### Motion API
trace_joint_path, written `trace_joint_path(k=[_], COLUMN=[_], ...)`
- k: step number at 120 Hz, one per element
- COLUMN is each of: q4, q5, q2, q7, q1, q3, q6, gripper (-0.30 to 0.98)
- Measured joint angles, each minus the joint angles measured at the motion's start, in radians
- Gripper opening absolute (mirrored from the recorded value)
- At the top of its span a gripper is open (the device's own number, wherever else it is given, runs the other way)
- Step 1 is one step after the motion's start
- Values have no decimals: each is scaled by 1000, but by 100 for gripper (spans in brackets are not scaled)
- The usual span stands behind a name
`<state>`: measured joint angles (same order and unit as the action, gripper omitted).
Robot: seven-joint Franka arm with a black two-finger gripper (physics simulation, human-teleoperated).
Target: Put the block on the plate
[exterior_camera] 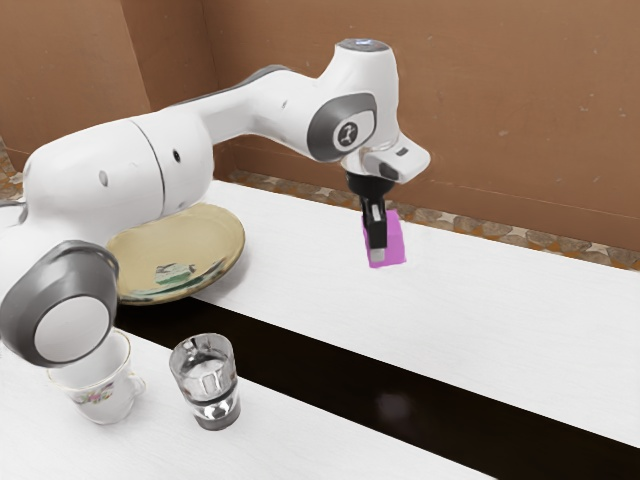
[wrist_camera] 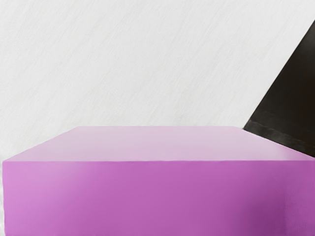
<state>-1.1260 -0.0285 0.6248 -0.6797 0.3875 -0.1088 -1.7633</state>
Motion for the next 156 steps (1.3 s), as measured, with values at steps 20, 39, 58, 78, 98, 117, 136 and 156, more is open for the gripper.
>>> trace_joint_path(k=[20,39,58,78,98,117,136,156], q4=[-16,-28,-41,-48,-59,-63,-108,-125], q5=[-5,-7,-7,-25,-45,-59,-65,-75], q2=[-3,2,3,-1,-4,-3,13,52], q7=[-28,-66,-105,-154,-208,-258,-297,-327], q1=[-198,-351,-471,-570,-628,-684,-691,-685], q3=[-9,-9,-7,-4,-7,-10,-10,-9], q6=[13,17,15,13,9,3,-25,-59], gripper=[43,43,43,43,43,43,43,43])
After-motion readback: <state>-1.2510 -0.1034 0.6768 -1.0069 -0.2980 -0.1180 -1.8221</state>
